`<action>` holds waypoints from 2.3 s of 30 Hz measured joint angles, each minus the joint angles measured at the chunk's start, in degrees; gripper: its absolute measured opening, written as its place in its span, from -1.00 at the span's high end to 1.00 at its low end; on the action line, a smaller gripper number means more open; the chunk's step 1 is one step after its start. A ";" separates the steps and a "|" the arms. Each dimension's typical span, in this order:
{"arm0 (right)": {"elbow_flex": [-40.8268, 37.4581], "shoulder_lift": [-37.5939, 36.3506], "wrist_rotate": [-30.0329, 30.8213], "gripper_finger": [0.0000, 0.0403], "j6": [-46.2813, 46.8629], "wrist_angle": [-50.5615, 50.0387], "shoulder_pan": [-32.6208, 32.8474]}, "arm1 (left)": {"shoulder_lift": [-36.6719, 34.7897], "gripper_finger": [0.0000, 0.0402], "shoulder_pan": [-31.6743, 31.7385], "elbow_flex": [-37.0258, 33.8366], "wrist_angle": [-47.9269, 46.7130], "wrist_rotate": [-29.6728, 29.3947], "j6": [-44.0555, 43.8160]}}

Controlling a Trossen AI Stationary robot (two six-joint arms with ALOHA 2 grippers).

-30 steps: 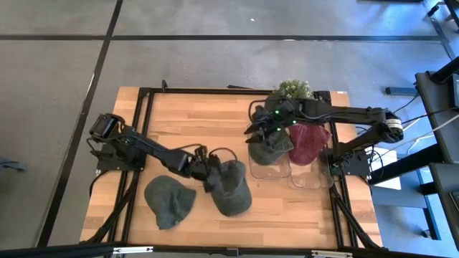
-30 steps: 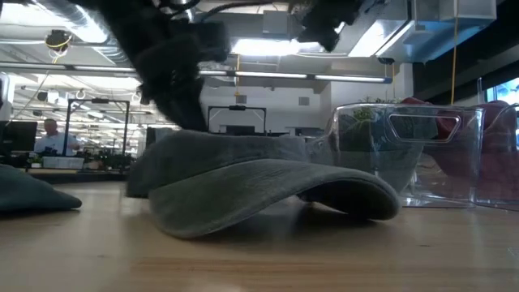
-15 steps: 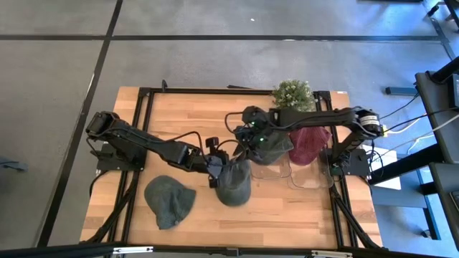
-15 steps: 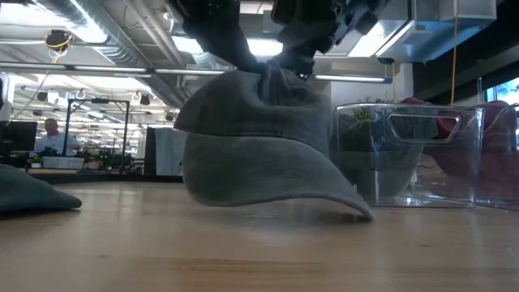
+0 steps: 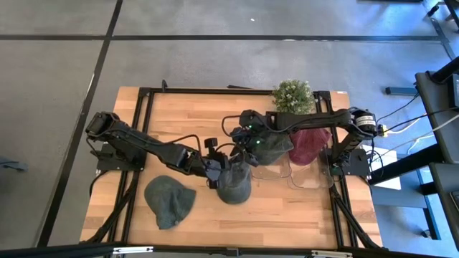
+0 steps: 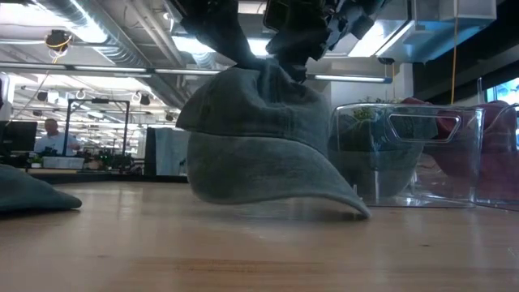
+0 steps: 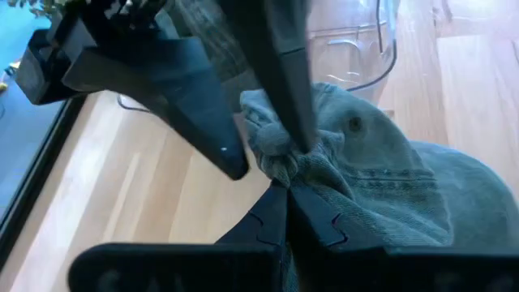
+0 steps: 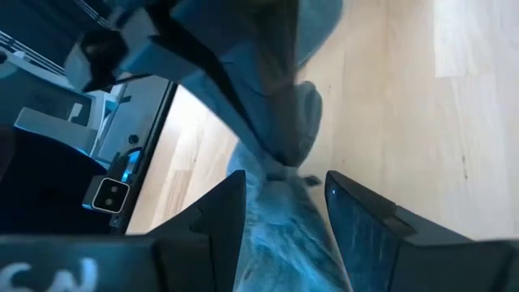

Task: Pick & Place hat
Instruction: Put the right black cap into the left transparent bin

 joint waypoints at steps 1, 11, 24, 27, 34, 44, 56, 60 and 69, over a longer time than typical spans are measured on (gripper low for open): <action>0.00 0.00 -0.03 0.15 0.00 -0.23 -0.04 | 0.00 0.99 0.00 0.02 0.06 -0.18 0.00; -0.02 0.00 -1.81 0.21 -0.21 -1.58 -0.01 | 0.00 0.99 -0.37 0.02 0.44 -2.19 1.01; -0.09 0.00 -2.08 0.82 0.07 -1.74 -0.02 | -0.02 0.91 -0.26 0.02 0.48 -2.32 -0.02; -0.09 0.00 -2.10 0.82 1.13 -1.73 -0.02 | -0.02 0.91 -0.26 0.02 0.54 -2.33 -0.43; -0.09 0.00 -2.02 0.82 1.46 -1.67 -0.02 | -0.04 0.76 -0.33 0.02 0.57 -2.34 -4.18; -0.09 -2.39 1.57 0.82 0.30 -1.60 -0.83 | -2.34 0.41 -0.63 0.02 -2.06 -4.36 -3.56; 5.38 -10.99 9.71 0.81 -3.82 -3.89 -3.35 | -19.43 0.41 -0.63 -3.95 3.72 0.71 -1.88; 15.85 -12.20 17.39 0.81 -8.53 -16.13 -1.39 | -22.71 0.40 -0.63 -10.16 14.55 1.16 0.23; 37.01 -12.94 31.38 0.80 -6.57 -51.24 5.18 | -23.84 0.40 -0.51 -19.43 23.79 -2.82 -2.02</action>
